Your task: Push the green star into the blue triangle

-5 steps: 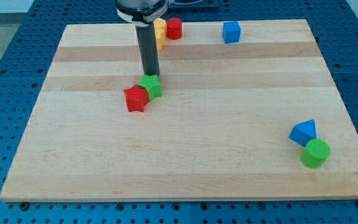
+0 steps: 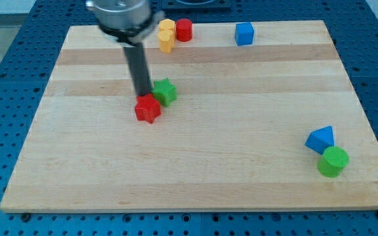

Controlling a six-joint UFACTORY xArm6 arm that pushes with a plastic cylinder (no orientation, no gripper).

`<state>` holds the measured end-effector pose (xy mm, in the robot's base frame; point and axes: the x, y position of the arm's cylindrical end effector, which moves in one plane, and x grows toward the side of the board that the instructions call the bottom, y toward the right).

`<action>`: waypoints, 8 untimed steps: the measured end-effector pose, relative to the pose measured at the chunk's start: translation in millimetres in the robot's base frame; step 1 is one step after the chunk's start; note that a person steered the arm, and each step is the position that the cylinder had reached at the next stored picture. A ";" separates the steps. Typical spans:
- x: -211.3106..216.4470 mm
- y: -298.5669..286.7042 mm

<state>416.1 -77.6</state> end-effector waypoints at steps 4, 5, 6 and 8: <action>-52.4 12.9; -50.7 94.3; -0.5 173.1; -16.0 116.0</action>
<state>400.0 38.5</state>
